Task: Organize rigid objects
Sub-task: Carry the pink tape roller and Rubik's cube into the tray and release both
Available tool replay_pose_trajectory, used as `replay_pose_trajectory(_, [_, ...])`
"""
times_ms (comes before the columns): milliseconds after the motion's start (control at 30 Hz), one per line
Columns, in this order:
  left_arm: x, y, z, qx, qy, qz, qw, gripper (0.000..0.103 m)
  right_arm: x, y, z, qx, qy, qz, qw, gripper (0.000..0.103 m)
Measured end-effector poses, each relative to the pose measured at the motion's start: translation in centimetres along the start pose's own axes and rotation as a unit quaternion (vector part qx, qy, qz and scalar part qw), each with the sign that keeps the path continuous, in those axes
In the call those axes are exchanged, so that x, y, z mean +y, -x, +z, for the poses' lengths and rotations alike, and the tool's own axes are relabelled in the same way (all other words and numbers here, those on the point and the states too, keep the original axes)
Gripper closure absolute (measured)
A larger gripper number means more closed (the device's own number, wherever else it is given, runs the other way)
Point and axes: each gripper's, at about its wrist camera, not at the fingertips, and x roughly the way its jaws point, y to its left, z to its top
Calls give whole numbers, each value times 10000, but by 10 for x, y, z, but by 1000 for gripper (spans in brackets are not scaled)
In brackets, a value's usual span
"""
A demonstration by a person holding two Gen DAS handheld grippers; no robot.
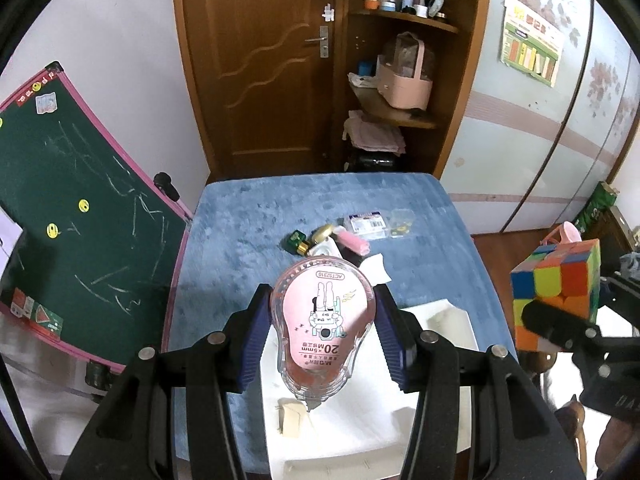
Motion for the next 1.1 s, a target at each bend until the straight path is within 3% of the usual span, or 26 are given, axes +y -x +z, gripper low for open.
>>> replay_pose_trajectory(133, [-3,-16,-24,264,81,-72,9996,49,3,-12,-24,218,33,49,9997,47])
replay_pose_trajectory(300, [-2,-59,-65,808,125,22,9966,49,7,-54,-67,763,41,-35,9971,47])
replay_pose_trajectory(667, [9,-140,-124,1723,366,10,9844,49,7,-155,-142,1989,23,-193,9798,47])
replay_pose_trajectory(867, [5,-159,-139,1951,250,10,9805,49,10,-179,-151,2315,94,-204,9726,46])
replay_pose_trajectory(1100, [-4,-166,-143,2033,-14,47,9791,48,20,-183,-150,2292,336,-217,9726,45])
